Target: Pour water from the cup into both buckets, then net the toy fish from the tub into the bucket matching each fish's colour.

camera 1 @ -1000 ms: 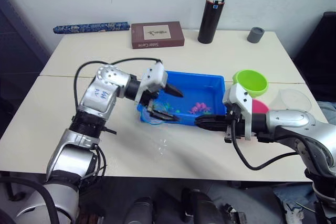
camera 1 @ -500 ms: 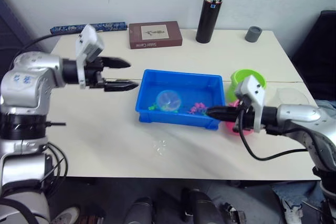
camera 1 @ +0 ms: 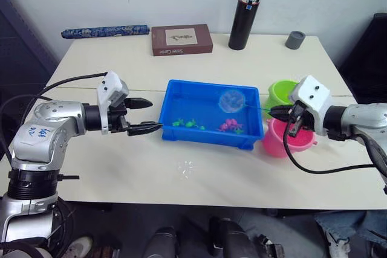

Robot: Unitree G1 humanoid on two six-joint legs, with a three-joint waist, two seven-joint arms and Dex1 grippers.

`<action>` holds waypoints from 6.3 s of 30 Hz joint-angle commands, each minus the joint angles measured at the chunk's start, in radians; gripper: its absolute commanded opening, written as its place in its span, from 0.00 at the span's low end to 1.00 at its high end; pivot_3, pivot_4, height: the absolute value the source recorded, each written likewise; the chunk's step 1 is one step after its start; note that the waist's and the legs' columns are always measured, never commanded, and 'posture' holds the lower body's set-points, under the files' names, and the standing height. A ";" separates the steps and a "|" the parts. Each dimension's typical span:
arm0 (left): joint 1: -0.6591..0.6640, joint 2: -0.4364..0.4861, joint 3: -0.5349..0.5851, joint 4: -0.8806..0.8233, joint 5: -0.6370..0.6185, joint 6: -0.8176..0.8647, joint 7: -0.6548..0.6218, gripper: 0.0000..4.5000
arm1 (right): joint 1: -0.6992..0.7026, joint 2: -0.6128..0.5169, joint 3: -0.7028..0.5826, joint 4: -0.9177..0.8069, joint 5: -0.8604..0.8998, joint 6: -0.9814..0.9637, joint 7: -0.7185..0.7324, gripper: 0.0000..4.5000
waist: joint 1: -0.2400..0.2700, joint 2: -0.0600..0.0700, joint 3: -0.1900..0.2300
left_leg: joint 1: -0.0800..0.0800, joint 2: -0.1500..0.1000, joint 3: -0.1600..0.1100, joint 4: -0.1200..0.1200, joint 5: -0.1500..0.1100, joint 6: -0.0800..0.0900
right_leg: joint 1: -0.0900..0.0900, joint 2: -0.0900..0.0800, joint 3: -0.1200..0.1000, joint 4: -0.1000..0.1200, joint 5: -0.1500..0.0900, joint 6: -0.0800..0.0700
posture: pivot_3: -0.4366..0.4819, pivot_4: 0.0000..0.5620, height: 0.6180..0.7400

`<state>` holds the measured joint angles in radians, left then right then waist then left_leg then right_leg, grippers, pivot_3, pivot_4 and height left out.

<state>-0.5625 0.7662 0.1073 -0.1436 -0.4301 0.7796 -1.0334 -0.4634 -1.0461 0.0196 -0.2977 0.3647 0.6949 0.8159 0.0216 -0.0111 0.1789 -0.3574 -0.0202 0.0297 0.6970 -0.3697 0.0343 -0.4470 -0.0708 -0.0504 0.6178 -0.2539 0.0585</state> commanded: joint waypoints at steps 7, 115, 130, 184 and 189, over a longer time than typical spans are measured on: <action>-0.008 0.020 -0.035 -0.005 0.003 -0.036 0.019 0.99 | 0.002 -0.019 0.064 0.021 -0.141 -0.084 0.057 0.00 | -0.002 0.000 0.000 | 0.000 0.000 0.000 0.000 0.000 0.000 | 0.000 0.000 0.000 -0.001 0.000 0.000 | 0.48 0.27 1.00; 0.011 0.025 -0.014 0.074 -0.047 -0.249 -0.038 0.99 | -0.101 0.160 -0.150 -0.035 -0.023 0.208 0.123 0.00 | -0.014 0.001 0.001 | 0.000 -0.001 0.000 0.000 0.000 -0.001 | 0.000 0.000 -0.001 0.000 0.000 0.000 | 0.48 0.27 1.00; -0.129 -0.060 -0.090 0.259 0.007 -0.411 -0.129 0.99 | 0.249 -0.021 -0.581 -0.127 0.026 0.211 0.123 0.00 | 0.000 0.001 0.001 | 0.001 0.000 0.000 0.000 0.000 -0.001 | 0.001 0.000 0.000 0.001 0.000 0.000 | 0.48 0.27 1.00; -0.213 -0.130 -0.121 0.411 0.074 -0.490 -0.197 0.99 | 0.914 0.226 -0.682 -0.088 -0.772 -0.998 -0.374 0.00 | 0.003 0.001 0.001 | 0.004 0.000 0.004 0.001 0.001 -0.001 | 0.002 0.005 0.004 0.003 0.001 0.001 | 0.48 0.27 1.00; -0.212 -0.135 -0.121 0.414 0.073 -0.492 -0.195 0.99 | 0.933 0.264 -0.685 -0.089 -0.848 -1.059 -0.445 0.00 | 0.003 0.001 0.001 | 0.004 0.000 0.005 0.001 0.001 -0.001 | 0.002 0.005 0.004 0.003 0.001 0.001 | 0.48 0.27 1.00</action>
<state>-0.7734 0.6346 -0.0303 0.2855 -0.3504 0.2974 -1.2323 0.4605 -0.7913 -0.6365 -0.3825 -0.4566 -0.3352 0.4115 0.0245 -0.0100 0.1795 -0.3537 -0.0201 0.0343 0.6978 -0.3690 0.0333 -0.4446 -0.0655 -0.0458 0.6205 -0.2532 0.0599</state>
